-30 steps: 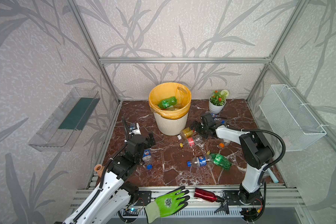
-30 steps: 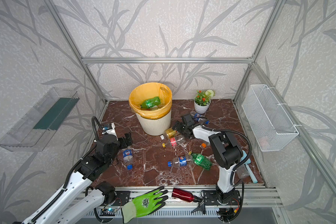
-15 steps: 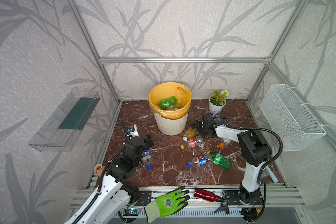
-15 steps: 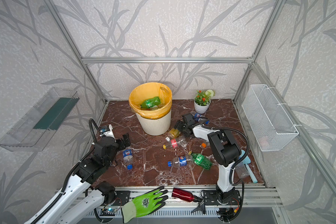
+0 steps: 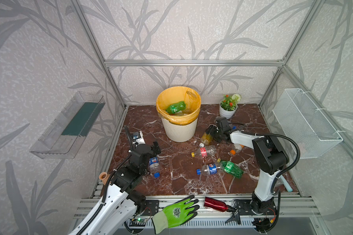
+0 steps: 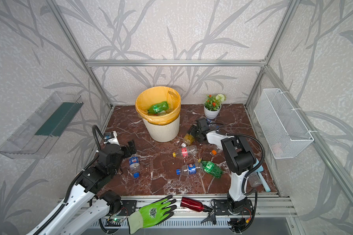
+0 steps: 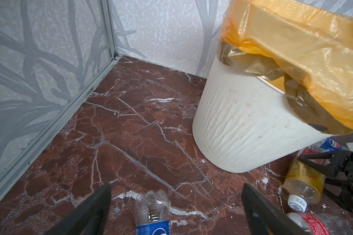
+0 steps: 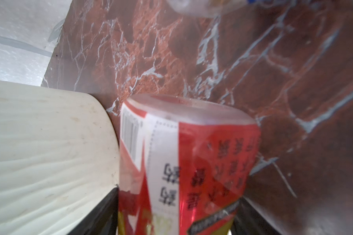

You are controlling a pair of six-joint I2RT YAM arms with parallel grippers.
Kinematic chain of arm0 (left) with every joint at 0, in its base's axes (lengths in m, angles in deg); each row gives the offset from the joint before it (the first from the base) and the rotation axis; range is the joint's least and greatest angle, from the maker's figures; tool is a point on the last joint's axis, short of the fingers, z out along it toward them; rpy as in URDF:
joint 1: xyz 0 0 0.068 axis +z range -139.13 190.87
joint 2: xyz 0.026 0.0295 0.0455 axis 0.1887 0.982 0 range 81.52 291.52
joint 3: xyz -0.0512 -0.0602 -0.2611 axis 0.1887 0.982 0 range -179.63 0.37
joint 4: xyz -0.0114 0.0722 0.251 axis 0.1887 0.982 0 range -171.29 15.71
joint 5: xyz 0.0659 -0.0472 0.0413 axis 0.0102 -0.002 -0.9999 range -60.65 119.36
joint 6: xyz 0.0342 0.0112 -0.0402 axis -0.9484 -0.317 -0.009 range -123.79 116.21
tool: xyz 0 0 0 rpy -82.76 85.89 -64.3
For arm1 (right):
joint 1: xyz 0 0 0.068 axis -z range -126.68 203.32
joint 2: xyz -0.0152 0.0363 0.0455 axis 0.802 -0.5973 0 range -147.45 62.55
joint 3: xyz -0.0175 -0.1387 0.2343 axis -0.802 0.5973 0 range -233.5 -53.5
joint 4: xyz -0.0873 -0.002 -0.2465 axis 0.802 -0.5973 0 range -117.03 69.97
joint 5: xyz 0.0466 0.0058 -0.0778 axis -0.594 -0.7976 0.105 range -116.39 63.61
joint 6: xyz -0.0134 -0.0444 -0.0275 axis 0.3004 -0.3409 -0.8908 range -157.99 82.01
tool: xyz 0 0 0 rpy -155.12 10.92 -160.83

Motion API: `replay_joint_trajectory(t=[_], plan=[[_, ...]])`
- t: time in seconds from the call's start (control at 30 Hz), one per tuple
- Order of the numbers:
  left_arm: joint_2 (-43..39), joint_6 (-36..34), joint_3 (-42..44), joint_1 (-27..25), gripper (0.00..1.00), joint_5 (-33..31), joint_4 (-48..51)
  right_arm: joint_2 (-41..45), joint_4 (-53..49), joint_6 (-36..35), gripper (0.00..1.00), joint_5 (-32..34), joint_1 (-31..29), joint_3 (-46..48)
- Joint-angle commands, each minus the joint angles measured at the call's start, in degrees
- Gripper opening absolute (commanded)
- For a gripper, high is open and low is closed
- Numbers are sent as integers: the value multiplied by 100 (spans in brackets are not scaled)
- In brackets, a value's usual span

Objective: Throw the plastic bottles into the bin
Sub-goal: 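Lift the red-and-yellow juice bottle with the right gripper off the table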

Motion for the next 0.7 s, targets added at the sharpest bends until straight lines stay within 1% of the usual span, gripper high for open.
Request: replay_joint_trajectory(t=[0.0,0.03,0.13,0.33,0.47,0.57,0.67], plan=[[-45,119,70,-13,99,-185,129,73,-387,-133,85,141,52,141],[-39,124,70,-10,99,-182,131,69,-406,-116,89,99,35,133],[-8,105,61,-10,99,-196,110,-3,-529,-115,94,53,-33,11],[13,101,62,-10,99,-215,110,-201,-641,-87,94,206,-89,-105],[-41,91,52,-9,99,-273,210,-287,-604,-115,86,244,-80,-106],[-96,81,78,-13,99,-329,234,-279,-459,-98,77,194,-64,-73],[-127,82,87,-5,99,-357,234,-219,-388,-116,74,143,-54,-105]])
